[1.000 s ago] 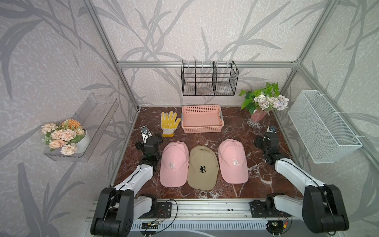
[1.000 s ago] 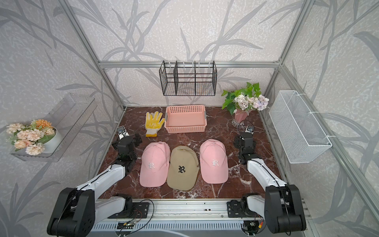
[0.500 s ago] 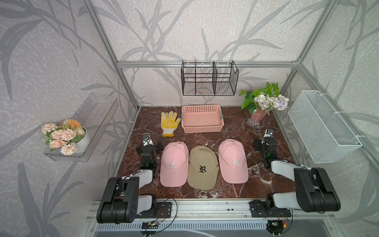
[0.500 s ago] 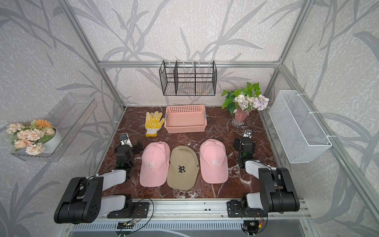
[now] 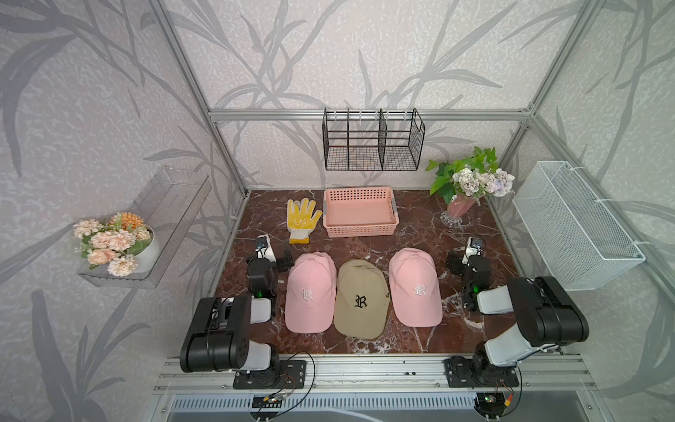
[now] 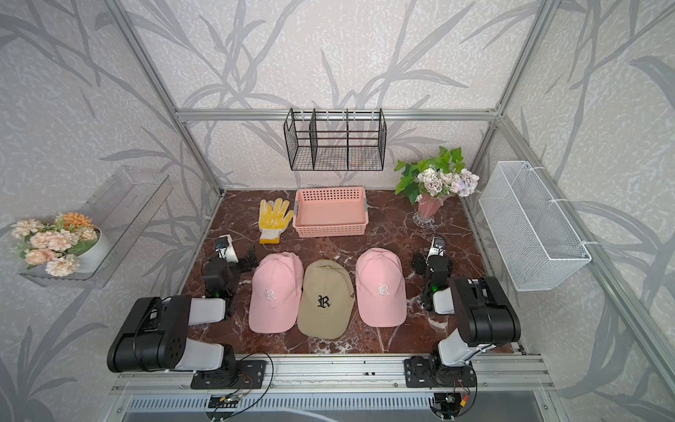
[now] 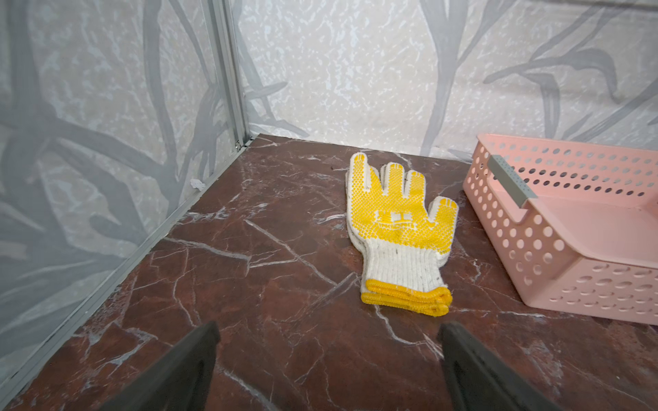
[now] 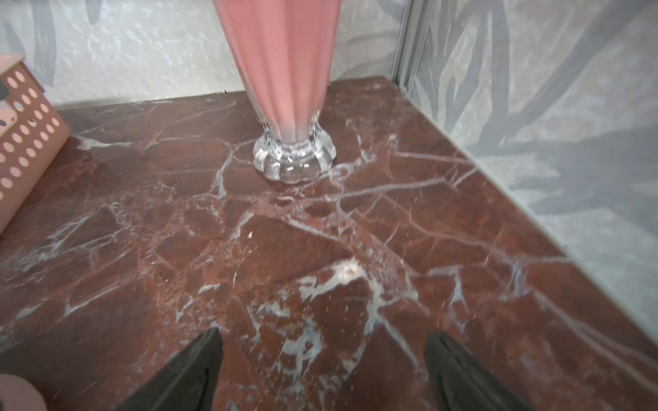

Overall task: Turn the baseball cap inside out
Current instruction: Reset both arms

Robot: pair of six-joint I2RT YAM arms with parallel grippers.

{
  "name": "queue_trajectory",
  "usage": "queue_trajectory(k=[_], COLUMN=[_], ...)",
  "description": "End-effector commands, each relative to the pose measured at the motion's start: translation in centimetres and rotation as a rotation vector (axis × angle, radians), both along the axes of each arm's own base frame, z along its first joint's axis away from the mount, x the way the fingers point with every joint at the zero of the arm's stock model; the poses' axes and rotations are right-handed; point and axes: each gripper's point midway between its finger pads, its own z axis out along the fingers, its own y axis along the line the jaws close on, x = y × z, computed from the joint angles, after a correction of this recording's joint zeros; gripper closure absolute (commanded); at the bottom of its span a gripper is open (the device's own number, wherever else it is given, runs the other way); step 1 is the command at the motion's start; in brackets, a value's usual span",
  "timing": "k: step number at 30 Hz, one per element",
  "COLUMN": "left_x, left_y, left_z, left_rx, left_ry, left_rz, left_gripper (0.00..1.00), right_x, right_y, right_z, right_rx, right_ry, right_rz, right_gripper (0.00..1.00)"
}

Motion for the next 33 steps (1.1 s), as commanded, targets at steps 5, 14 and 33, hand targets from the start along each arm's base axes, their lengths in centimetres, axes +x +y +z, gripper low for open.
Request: queue_trajectory(k=[5, 14, 33], left_x=[-0.4, 0.4, 0.6], left_y=[-1.7, -1.6, -1.7], left_z=[1.6, 0.9, 0.7], left_rx=[0.047, 0.054, 0.069], left_ry=[-0.141, -0.081, -0.064], left_rz=[-0.075, -0.059, -0.043], left_gripper=[0.00, 0.00, 0.00], right_x=[1.2, 1.3, 1.7], right_y=[-0.1, 0.0, 1.1], right_z=[2.2, 2.1, 2.0], right_rx=[-0.006, -0.004, -0.010], right_ry=[-0.079, -0.072, -0.059], right_rz=[-0.005, 0.003, 0.075], right_gripper=[0.01, 0.01, 0.01])
